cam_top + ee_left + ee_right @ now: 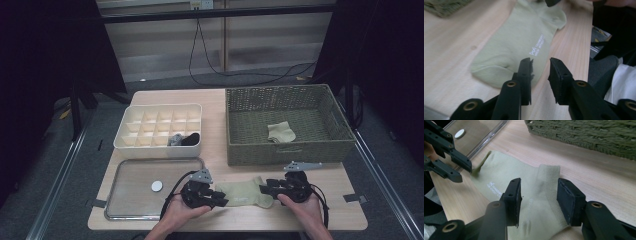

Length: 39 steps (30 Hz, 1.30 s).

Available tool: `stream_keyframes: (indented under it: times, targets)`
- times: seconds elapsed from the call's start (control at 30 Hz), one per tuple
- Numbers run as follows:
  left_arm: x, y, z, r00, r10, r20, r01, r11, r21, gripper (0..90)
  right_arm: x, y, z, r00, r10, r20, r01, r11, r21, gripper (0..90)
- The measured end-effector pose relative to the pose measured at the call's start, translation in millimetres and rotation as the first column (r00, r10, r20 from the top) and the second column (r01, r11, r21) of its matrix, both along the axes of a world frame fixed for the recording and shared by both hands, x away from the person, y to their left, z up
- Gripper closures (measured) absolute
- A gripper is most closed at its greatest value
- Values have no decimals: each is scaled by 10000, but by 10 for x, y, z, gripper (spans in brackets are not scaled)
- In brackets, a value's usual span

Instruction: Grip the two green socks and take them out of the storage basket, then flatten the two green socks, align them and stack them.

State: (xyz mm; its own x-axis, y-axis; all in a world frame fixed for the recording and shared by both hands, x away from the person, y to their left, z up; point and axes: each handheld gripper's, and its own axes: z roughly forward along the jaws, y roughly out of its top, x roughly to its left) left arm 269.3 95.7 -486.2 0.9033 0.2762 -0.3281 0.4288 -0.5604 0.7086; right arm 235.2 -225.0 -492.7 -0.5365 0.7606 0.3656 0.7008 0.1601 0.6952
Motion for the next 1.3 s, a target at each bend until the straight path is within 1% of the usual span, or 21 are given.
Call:
stream_keyframes:
  times: [0.13,0.2,0.23,0.3,0.37,0.43,0.47,0.53,0.57,0.6,0.67,0.8,0.83,0.93,0.97,1.03,1.1,1.13,1.2,1.23,1.3]
  targets:
    - [22,81,52,9994,306,178,-305,9995,-88,620,-14,-12,36,10000,-23,92,22,9998,199,482]
    - [40,143,62,9990,430,85,-428,9989,-165,556,-12,-20,56,9999,-24,162,19,9996,292,445]
    - [45,176,67,9985,538,125,-536,9984,-174,550,-9,-24,63,9999,-49,92,46,9995,300,435]
    - [56,238,82,9981,584,185,-581,9982,-167,536,4,-36,69,9999,-73,127,69,9995,318,426]
    - [68,291,101,9978,636,171,-630,9975,-335,477,8,-41,84,9999,-96,142,90,9992,392,410]
    - [73,336,122,9964,791,300,-784,9966,-257,452,6,-44,107,9997,-93,223,83,9990,444,404]
    - [72,361,123,9964,796,294,-786,9964,-330,424,6,-50,121,9995,-56,316,42,9989,462,402]
    - [64,399,132,9947,970,355,-961,9950,-265,380,-6,-53,158,9992,-138,368,116,9982,592,403]
    - [63,410,133,9946,988,330,-977,9947,-324,367,-4,-56,175,9990,-199,399,175,9981,599,397]
    - [58,424,139,9945,997,324,-988,9947,-296,358,-7,-57,186,9989,-293,372,272,9981,546,393]
    - [43,441,155,9943,989,402,-978,9948,-270,353,-1,-57,212,9987,-262,446,240,9985,484,377]
    - [24,475,210,9931,1024,572,-1001,9941,-414,337,4,-55,271,9980,-216,599,191,9989,418,374]
    - [15,492,218,9926,1079,556,-1054,9934,-460,333,4,-56,290,9978,-217,632,192,9990,400,376]
    - [-15,554,224,9887,1290,764,-1264,9913,-375,300,-4,-62,333,9967,-416,696,396,9988,301,405]
    - [-23,572,218,9886,1331,697,-1307,9907,-377,289,-5,-62,346,9962,-438,748,425,9989,188,407]
    - [-40,610,217,9873,1383,778,-1357,9900,-375,280,-1,-77,365,9954,-465,835,448,9988,218,411]
    - [-55,657,217,9860,1503,729,-1470,9879,-487,274,8,-80,390,9950,-548,834,536,9984,171,423]
    - [-56,686,216,9850,1544,765,-1511,9874,-479,268,11,-84,408,9945,-560,890,543,9983,216,426]
    - [-65,754,204,9827,1722,686,-1682,9839,-596,263,26,-98,449,9935,-618,952,592,9978,295,431]
    - [-67,791,198,9820,1767,663,-1729,9832,-589,267,34,-102,469,9933,-581,1001,549,9979,343,433]
    - [-69,851,193,9781,1955,711,-1915,9797,-595,269,46,-99,507,9934,-513,1026,474,9980,407,443]
